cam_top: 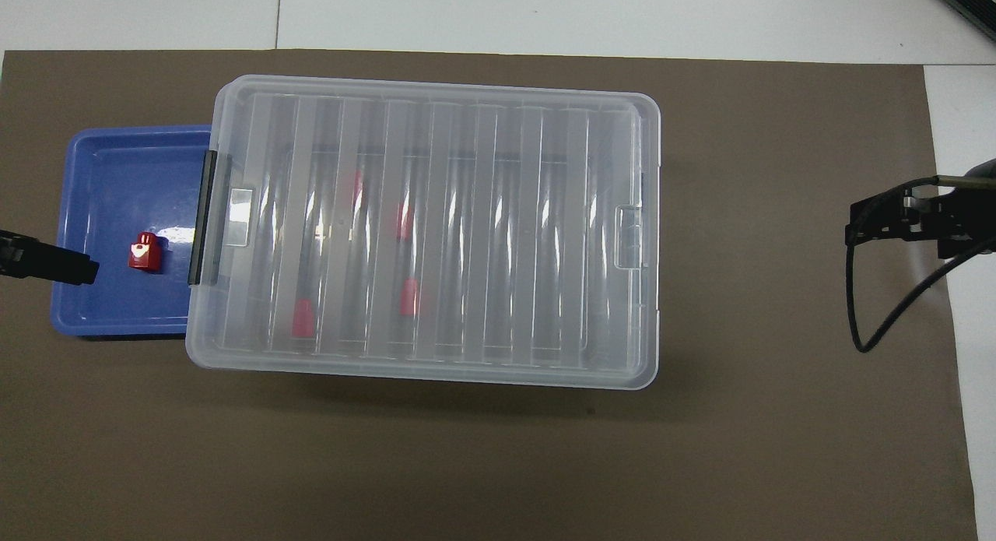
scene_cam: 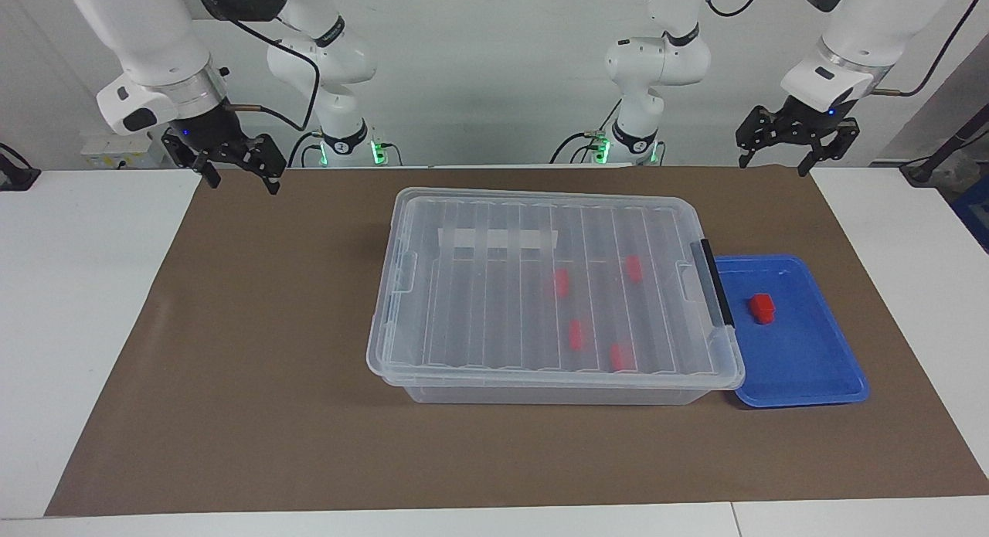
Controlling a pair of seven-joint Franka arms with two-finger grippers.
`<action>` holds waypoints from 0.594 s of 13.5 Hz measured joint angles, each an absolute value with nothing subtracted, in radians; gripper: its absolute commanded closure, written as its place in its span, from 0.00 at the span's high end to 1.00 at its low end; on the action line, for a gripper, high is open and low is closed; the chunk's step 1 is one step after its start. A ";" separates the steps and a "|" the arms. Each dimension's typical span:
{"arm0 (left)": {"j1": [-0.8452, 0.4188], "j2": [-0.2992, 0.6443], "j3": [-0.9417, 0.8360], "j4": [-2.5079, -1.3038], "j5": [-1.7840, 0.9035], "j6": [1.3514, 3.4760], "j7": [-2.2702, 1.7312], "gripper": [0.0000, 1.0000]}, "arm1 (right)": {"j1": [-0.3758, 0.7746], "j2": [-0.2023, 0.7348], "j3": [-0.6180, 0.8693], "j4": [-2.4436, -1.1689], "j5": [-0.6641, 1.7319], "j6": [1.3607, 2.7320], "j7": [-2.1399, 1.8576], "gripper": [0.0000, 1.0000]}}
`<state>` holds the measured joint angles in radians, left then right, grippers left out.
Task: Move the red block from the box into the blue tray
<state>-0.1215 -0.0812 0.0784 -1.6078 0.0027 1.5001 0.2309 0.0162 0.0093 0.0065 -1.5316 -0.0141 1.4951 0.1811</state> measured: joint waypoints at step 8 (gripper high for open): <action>-0.121 -0.081 0.078 -1.608 0.003 1.500 0.231 1.00 | 0.035 -0.001 0.009 -1.552 -0.025 1.496 0.191 1.00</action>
